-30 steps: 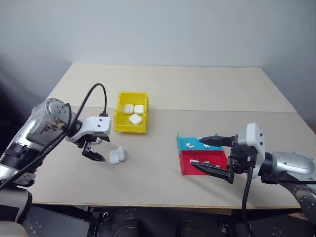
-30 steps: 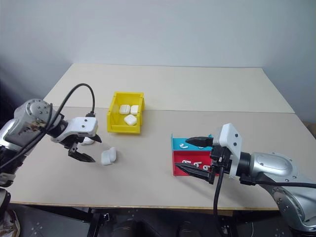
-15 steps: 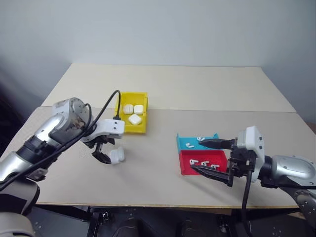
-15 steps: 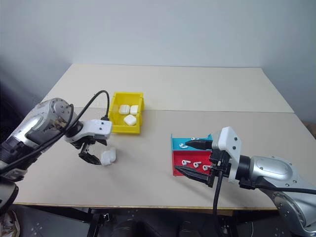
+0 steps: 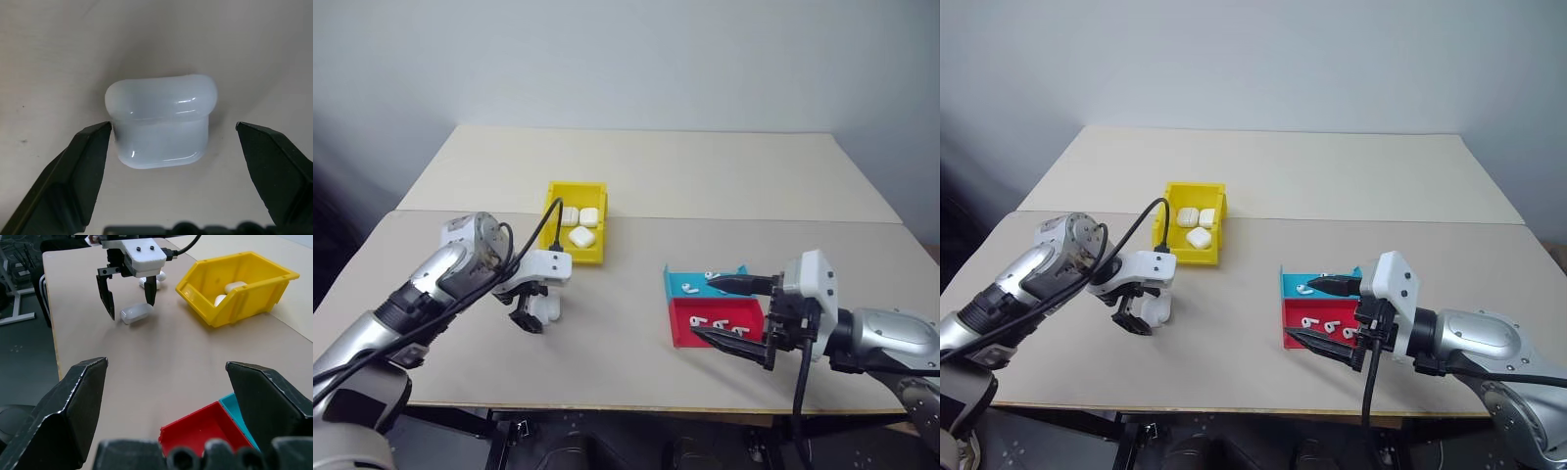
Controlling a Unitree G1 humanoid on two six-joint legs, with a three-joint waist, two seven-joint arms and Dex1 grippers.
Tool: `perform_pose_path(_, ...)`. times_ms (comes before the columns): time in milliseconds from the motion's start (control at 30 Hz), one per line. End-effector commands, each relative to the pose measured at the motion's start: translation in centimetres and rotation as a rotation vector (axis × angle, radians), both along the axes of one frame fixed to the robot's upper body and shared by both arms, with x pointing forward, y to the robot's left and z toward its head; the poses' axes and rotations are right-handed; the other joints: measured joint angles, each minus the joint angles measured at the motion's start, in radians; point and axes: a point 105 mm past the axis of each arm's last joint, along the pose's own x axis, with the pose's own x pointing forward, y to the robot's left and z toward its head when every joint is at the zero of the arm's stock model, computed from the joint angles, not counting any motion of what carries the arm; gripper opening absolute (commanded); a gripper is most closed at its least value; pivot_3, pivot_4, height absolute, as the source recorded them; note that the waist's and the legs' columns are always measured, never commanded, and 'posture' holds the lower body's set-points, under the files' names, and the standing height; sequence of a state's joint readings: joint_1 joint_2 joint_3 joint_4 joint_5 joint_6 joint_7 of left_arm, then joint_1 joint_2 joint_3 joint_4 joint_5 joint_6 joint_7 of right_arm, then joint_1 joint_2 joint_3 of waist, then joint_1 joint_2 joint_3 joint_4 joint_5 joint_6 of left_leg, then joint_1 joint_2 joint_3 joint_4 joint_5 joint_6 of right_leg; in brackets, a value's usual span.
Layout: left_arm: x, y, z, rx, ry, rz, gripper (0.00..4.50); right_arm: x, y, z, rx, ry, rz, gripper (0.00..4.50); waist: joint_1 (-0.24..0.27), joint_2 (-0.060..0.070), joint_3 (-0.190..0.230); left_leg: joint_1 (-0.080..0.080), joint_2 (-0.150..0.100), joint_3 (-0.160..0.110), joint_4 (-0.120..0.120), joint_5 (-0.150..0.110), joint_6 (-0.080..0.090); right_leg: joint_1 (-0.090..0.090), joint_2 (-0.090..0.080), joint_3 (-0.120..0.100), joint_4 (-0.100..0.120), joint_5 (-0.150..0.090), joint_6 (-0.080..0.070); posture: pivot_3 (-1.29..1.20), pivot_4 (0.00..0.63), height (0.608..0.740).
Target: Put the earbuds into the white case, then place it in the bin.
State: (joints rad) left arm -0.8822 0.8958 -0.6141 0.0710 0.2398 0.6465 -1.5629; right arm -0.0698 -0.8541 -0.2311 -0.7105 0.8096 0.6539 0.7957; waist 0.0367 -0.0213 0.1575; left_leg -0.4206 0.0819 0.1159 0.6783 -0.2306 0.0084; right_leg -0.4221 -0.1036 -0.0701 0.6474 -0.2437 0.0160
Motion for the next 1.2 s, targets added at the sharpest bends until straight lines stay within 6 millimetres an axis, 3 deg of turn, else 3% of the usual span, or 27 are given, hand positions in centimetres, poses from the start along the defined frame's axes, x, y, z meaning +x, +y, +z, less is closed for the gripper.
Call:
perform_pose_path(33,0.0,0.2,-0.2,0.036,-0.007,-0.001,4.45,-0.5,0.2,1.2,0.013,-0.057,0.015,4.5,0.0,0.0,0.0,0.0,0.0,0.0,0.0,0.0,0.0,0.0,0.0,0.0,0.0,0.0,0.0,0.0,0.15,0.74)
perform_pose_path(467,0.1,0.6,-0.5,0.046,-0.023,-0.006,4.45,-0.6,0.3,1.1,0.022,-0.058,0.016,4.5,0.0,0.0,0.0,0.0,0.0,0.0,0.0,0.0,0.0,0.0,0.0,0.0,0.0,0.0,0.0,0.0,0.15,0.74)
perform_pose_path(567,-0.1,0.7,-0.8,0.049,-0.023,-0.026,3.86,-0.6,0.2,1.1,0.02,-0.058,0.013,4.5,0.0,0.0,0.0,0.001,0.0,0.0,0.0,0.0,0.0,0.001,0.0,0.0,0.0,0.0,0.0,0.0,0.15,0.74)
perform_pose_path(667,0.1,0.9,-0.5,0.035,-0.043,-0.005,2.96,-0.7,0.2,1.1,0.018,-0.057,0.012,4.5,-0.001,0.0,0.0,0.001,0.0,0.0,0.0,0.0,0.0,0.0,0.0,0.0,0.0,0.0,0.0,0.0,0.15,0.74)
perform_pose_path(733,0.4,1.0,-0.1,0.003,-0.074,0.016,2.8,-0.7,0.1,1.1,0.017,-0.057,0.011,4.5,-0.001,0.0,0.0,0.001,0.0,0.0,0.0,0.0,0.0,0.0,0.0,0.0,0.0,0.0,0.0,0.0,0.15,0.74)
perform_pose_path(867,0.9,0.8,1.8,-0.212,-0.195,0.048,2.8,-0.6,-0.1,1.0,0.015,-0.055,0.009,4.5,-0.003,0.0,0.0,0.001,0.0,0.0,0.0,0.0,0.0,0.0,0.0,0.0,0.0,0.0,0.0,0.0,0.15,0.74)
perform_pose_path(1033,1.1,0.1,6.9,-0.691,-0.436,0.093,2.8,0.1,-0.7,1.2,0.008,-0.057,0.013,4.5,-0.003,0.0,0.0,0.0,0.001,-0.001,0.001,0.0,0.0,0.0,0.0,0.0,0.0,0.0,0.0,0.0,0.15,0.74)
perform_pose_path(1100,0.6,-0.5,8.0,-0.811,-0.497,0.067,2.8,0.5,-1.0,1.3,0.0,-0.056,0.014,4.5,-0.001,0.0,0.0,0.0,0.0,-0.001,0.001,0.0,0.0,0.001,-0.001,0.0,0.0,0.0,0.0,0.0,0.15,0.74)
perform_pose_path(1200,-0.7,-3.1,9.3,-1.067,-0.446,0.002,2.8,1.3,-1.2,1.4,-0.064,-0.074,0.048,4.5,0.0,0.0,0.0,0.001,0.0,0.0,0.001,0.0,0.0,0.002,-0.001,0.0,0.0,0.0,0.0,0.0,0.15,0.74)
